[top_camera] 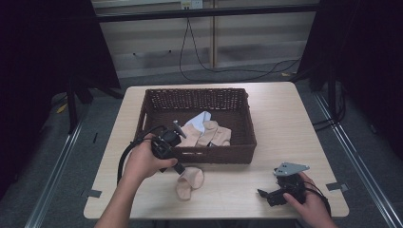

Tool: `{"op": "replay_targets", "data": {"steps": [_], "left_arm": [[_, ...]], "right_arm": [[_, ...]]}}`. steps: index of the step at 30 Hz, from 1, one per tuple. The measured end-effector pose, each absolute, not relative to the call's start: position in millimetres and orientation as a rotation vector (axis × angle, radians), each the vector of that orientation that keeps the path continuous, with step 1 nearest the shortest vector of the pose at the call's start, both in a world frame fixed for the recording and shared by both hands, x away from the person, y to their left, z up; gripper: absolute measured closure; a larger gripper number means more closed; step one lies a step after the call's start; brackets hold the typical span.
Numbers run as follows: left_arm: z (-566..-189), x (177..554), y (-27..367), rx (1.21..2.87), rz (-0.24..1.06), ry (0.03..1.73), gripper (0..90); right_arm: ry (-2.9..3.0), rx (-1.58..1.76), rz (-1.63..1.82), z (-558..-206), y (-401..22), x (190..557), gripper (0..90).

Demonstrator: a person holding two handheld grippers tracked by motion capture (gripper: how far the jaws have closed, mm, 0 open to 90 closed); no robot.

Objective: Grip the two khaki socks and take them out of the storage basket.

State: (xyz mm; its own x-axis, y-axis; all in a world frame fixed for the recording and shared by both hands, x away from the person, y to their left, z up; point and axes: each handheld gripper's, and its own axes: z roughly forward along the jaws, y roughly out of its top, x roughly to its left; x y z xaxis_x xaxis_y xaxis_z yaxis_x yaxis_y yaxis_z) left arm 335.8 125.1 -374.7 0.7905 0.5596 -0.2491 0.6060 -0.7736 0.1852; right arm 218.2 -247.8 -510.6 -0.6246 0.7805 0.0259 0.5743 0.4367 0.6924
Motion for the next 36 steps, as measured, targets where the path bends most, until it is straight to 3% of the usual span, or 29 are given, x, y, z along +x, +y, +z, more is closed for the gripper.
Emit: {"op": "replay_targets", "data": {"steps": [13,23,36], "left_arm": [[-326.0,346.1,117.9,2.718,-0.187,0.902,30.6],[-309.1,363.8,110.1,2.701,-0.099,0.936,13.1],[-321.2,387.7,103.9,2.65,-0.047,1.007,9.2]], "right_arm": [[2.392,1.17,0.983,-510.6,-247.6,218.1,0.0],[2.391,1.162,0.985,-510.7,-247.8,218.5,0.0],[2.391,1.163,0.985,-510.7,-247.8,218.5,0.0]]}}
